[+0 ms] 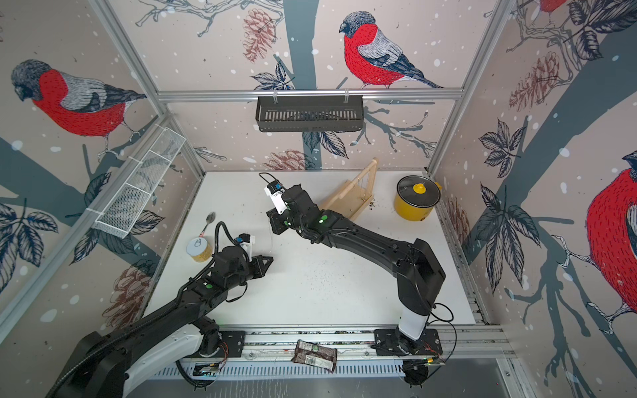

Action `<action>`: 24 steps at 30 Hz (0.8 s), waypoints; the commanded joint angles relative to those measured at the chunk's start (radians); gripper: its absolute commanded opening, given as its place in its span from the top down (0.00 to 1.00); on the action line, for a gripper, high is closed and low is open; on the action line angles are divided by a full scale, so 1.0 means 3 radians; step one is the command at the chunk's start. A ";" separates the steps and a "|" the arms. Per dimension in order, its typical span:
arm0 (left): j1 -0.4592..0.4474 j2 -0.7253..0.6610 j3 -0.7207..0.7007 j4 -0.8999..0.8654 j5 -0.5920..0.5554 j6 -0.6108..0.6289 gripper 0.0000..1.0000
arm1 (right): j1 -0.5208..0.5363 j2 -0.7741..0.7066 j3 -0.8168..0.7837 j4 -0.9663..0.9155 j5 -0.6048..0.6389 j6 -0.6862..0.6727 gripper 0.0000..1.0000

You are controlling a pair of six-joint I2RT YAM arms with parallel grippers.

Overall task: Take the necklace off the jewelry display stand
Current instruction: Place the necklace at the center of the board.

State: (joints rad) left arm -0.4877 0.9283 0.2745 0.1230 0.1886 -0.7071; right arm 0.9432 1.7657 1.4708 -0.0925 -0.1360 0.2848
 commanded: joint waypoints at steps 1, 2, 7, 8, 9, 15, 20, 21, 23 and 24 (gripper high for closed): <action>0.0033 0.0062 -0.0011 -0.0128 -0.0025 -0.0097 0.90 | -0.0015 0.0135 0.0006 0.0139 -0.0194 0.0047 0.96; 0.0040 0.0097 -0.0001 -0.0155 -0.0017 -0.0110 0.90 | -0.0020 0.0180 0.0011 0.0152 -0.0218 0.0046 0.97; 0.0082 0.0248 0.0030 -0.0226 0.0066 -0.0147 0.90 | -0.0048 0.0423 0.0035 0.0243 -0.0348 0.0111 0.97; 0.0102 0.0280 0.0039 -0.0269 0.0070 -0.0171 0.90 | -0.0050 0.0469 0.0049 0.0256 -0.0372 0.0126 0.97; 0.0119 0.0306 0.0050 -0.0301 0.0092 -0.0176 0.90 | -0.0061 0.0507 0.0057 0.0271 -0.0400 0.0135 0.97; 0.0198 0.0427 0.0133 -0.0576 0.0070 -0.0214 0.90 | -0.0095 0.0808 0.0181 0.0324 -0.0526 0.0155 0.97; 0.0451 0.0542 0.0076 -0.0669 0.0111 -0.0287 0.91 | -0.0145 0.1012 0.0322 0.0349 -0.0605 0.0179 0.97; 0.0481 0.0545 0.0052 -0.0662 0.0108 -0.0292 0.91 | -0.0150 0.1055 0.0357 0.0347 -0.0624 0.0185 0.97; 0.0530 0.0532 0.0018 -0.0626 0.0109 -0.0292 0.91 | -0.0155 0.1152 0.0432 0.0344 -0.0636 0.0191 0.97; 0.0540 0.0516 0.0008 -0.0618 0.0108 -0.0301 0.91 | -0.0150 0.1193 0.0475 0.0332 -0.0636 0.0198 0.97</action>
State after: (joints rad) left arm -0.3367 1.0866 0.2871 -0.0444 0.2142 -0.7845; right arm 0.8967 2.1025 1.5902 -0.0177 -0.3069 0.3367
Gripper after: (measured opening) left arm 0.094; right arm 0.051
